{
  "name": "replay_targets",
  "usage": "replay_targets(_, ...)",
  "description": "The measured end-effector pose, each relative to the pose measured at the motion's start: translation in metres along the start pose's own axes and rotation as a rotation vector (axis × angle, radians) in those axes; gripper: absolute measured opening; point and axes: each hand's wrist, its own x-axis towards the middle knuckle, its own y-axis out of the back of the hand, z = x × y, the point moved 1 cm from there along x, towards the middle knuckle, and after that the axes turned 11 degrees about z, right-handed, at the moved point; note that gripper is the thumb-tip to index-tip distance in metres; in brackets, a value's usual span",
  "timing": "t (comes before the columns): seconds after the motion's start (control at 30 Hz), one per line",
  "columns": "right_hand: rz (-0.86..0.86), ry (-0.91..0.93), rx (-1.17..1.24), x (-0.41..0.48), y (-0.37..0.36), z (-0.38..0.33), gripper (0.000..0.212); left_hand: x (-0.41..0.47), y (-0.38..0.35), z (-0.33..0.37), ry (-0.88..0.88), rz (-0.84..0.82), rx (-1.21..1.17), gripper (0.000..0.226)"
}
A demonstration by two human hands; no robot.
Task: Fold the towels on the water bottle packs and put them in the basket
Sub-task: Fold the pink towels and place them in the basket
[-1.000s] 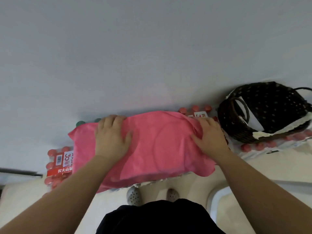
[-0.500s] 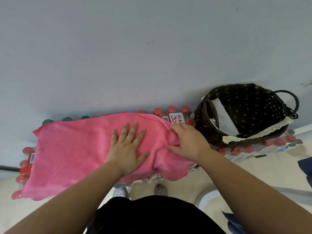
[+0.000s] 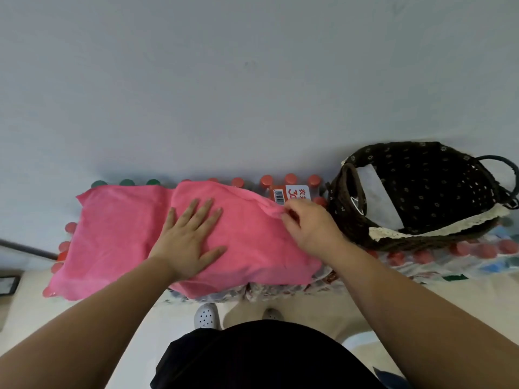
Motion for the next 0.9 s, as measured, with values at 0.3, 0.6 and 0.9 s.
replay_targets(0.3, 0.271, -0.670, 0.073, 0.075, -0.012, -0.008, 0.042, -0.003, -0.002, 0.000, 0.044, 0.011, -0.028, 0.086)
replay_targets(0.6, -0.246, -0.154, -0.435, -0.008, -0.070, -0.031, 0.087, 0.003, -0.004, 0.004, 0.046, 0.026, -0.083, 0.088)
replay_targets(0.9, -0.210, -0.212, -0.551, -0.001, -0.048, 0.000, 0.099, 0.043, -0.007, 0.036, -0.018, -0.025, -0.081, 0.090)
